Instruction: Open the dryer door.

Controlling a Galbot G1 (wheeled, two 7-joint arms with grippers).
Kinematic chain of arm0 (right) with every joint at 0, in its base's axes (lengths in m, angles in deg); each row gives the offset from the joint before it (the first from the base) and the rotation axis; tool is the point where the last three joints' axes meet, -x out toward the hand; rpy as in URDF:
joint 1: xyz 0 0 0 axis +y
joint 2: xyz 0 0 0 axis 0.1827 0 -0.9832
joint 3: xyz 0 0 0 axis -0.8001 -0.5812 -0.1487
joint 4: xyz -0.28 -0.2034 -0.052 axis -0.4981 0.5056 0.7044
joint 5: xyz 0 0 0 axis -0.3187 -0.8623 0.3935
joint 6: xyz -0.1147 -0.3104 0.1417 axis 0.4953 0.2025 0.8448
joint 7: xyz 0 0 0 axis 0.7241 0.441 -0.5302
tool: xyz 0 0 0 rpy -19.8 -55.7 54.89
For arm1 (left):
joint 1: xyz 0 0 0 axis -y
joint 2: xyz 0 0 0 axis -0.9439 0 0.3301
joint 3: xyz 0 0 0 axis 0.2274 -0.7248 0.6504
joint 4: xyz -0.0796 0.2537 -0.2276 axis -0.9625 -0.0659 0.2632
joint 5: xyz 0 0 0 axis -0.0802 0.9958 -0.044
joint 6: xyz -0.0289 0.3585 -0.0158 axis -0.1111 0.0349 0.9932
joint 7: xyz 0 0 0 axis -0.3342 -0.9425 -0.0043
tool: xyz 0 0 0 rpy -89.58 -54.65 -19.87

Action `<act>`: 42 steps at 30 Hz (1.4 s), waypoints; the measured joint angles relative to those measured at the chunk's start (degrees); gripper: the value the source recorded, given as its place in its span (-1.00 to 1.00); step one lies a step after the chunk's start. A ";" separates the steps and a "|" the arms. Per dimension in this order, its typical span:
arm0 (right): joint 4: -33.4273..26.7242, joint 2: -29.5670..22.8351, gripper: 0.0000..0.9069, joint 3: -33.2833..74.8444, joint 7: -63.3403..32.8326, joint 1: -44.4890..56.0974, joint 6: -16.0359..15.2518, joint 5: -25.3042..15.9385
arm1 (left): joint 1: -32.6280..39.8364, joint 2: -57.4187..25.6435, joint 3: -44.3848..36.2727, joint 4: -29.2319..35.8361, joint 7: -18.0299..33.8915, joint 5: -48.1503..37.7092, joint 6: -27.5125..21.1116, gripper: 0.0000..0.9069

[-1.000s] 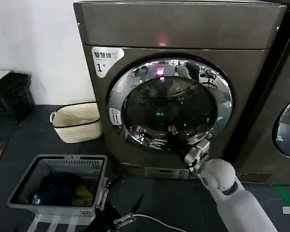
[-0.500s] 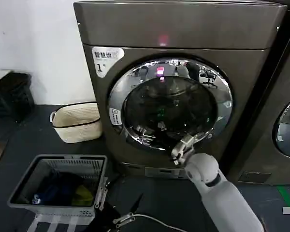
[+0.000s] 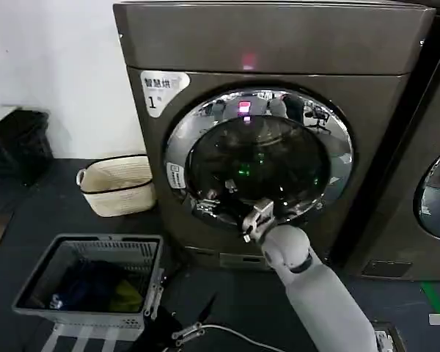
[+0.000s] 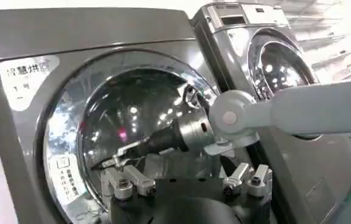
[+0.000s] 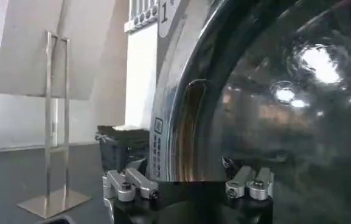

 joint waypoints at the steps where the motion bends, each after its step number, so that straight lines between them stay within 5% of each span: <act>1: -0.32 -0.15 1.00 -0.12 0.02 -0.25 0.23 -0.05 | 0.01 0.00 0.02 -0.01 0.00 0.00 0.00 1.00; 24: -6.39 -2.45 1.00 -2.05 3.45 -4.26 0.93 -0.88 | 0.18 0.20 0.08 -0.44 0.03 0.09 0.06 1.00; 42: -9.29 0.16 1.00 -4.35 14.03 -6.66 4.64 3.73 | 0.43 0.10 0.85 -0.48 0.03 -0.33 0.06 1.00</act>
